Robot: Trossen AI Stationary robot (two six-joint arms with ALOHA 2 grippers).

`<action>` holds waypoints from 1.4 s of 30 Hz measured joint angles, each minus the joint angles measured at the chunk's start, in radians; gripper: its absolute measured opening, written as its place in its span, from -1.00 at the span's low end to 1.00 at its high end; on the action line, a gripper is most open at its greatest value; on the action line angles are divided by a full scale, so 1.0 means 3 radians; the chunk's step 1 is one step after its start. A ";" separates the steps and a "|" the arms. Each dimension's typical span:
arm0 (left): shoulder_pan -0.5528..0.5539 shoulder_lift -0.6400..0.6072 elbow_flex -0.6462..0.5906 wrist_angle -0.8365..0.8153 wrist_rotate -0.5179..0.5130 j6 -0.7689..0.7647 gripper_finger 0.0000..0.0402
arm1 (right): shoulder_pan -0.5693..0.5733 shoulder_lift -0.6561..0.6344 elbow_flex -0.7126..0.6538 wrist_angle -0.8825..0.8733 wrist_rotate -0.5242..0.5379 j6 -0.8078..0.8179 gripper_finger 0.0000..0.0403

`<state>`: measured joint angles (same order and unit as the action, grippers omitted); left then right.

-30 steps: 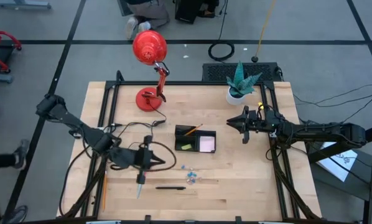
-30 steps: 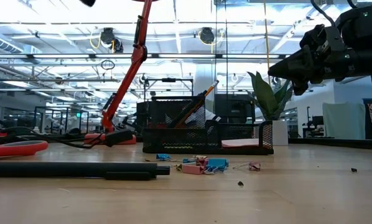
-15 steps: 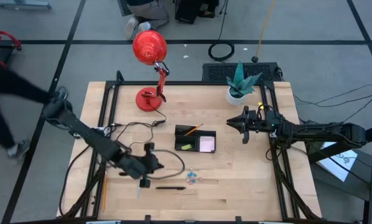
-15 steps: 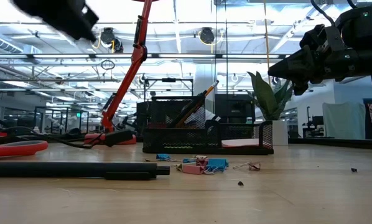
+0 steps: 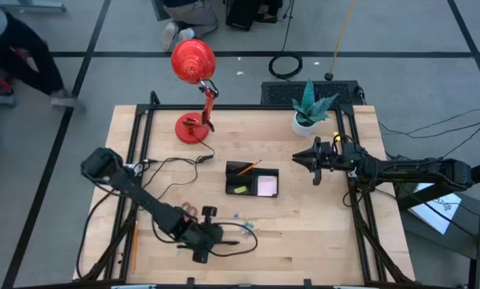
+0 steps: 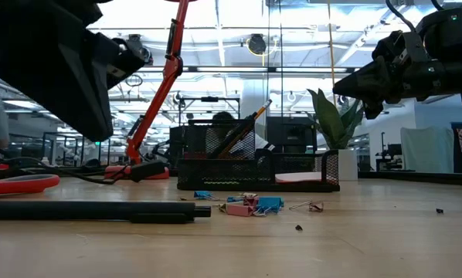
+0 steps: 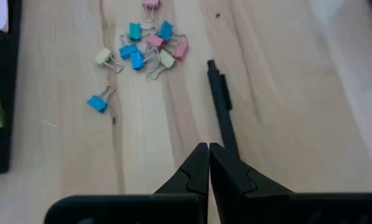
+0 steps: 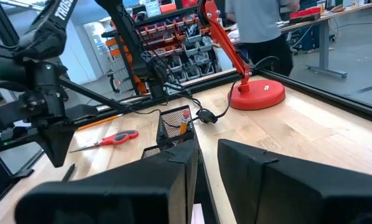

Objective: Pick and place office supplies into organizer
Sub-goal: Put the black pen into the black desk organizer

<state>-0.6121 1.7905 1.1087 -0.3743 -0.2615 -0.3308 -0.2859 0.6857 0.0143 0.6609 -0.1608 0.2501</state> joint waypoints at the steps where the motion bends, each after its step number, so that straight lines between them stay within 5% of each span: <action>1: 0.0002 0.0043 0.0074 -0.0095 0.0003 0.0022 -0.89 | 0.0000 0.0000 0.0000 0.0000 0.0000 -0.0001 -0.71; 8: 0.0000 0.0170 0.0280 -0.0215 0.0033 0.0150 -0.84 | 0.0000 0.0000 0.0000 0.0004 0.0000 -0.0023 -0.71; 25: -0.0028 0.0171 0.0262 -0.0155 0.0080 -0.0315 -0.07 | 0.0000 0.0000 0.0000 0.0002 -0.0001 -0.0024 -0.71; 42: -0.0004 0.0590 0.0279 -0.0212 0.0330 -0.0734 -0.03 | 0.0000 0.0001 0.0000 -0.0004 -0.0001 -0.0025 -0.71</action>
<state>-0.6133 1.9675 1.1923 -0.4379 -0.1623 -0.5511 -0.2859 0.6860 0.0143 0.6598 -0.1612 0.2424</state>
